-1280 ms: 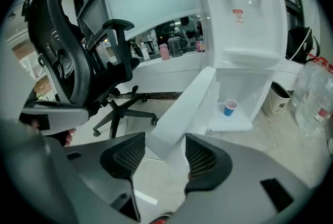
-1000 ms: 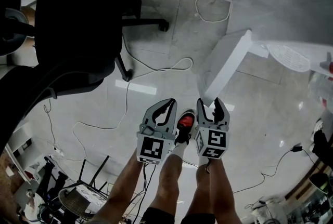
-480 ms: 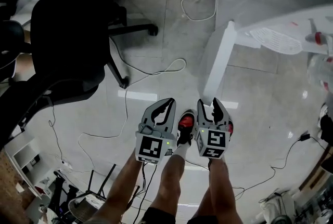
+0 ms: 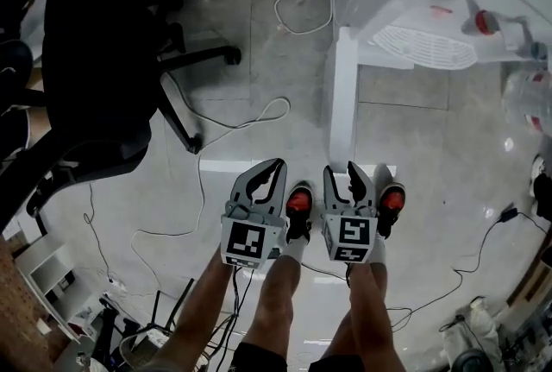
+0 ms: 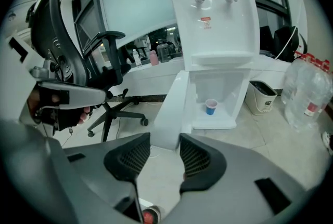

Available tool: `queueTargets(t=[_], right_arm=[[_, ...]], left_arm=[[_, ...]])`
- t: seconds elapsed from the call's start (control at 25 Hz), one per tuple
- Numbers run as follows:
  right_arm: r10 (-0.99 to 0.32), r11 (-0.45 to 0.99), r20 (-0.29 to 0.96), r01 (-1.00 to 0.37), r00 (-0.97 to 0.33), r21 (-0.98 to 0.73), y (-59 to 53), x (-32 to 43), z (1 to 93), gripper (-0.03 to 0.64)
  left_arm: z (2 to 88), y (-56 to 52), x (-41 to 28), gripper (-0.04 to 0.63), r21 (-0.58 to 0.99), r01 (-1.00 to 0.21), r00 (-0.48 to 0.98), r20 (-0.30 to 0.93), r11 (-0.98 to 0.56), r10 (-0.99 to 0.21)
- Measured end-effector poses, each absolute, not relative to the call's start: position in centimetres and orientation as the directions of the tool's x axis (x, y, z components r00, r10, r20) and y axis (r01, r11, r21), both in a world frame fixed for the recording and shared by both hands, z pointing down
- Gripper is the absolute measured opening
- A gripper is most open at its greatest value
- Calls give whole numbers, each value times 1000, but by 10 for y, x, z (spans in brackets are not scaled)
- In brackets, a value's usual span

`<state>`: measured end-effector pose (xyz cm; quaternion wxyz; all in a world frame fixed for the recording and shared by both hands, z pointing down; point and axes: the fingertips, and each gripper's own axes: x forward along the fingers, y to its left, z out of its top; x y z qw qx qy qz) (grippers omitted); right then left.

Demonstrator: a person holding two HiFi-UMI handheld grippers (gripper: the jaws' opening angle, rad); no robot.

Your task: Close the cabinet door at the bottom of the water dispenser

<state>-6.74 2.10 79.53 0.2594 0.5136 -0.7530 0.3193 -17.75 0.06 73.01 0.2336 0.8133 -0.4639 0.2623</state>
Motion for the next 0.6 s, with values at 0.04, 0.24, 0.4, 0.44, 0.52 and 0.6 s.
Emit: queueTargets(t=[0.04,0.24,0.4,0.44,0.52,0.6], right_arm=[[-606,264,721,-940,-337,-217,22,-62,796,182],[-597,252,731,-942,-331,-221,24,-28,796,176],[-597,258,731,-942,-330,-214,20,-3,797,176],[-598,261,731,-942,-329,-210,18,3,798,176],[-600,264,732,-943,-324,-201,15,15,797,178],[-604,263,731,-946,-316,-192,11,28,797,179]], left_arm=[[730,1,-172,25,136,-876,432,645,-463,-630],[725,-3,-141,25,130,-868,440,649,-480,-620],[721,-9,-115,25,122,-863,444,647,-490,-620],[721,-11,-109,25,121,-863,444,646,-491,-621],[720,-13,-97,25,118,-863,442,647,-491,-621],[720,-15,-87,25,116,-864,439,649,-490,-621]])
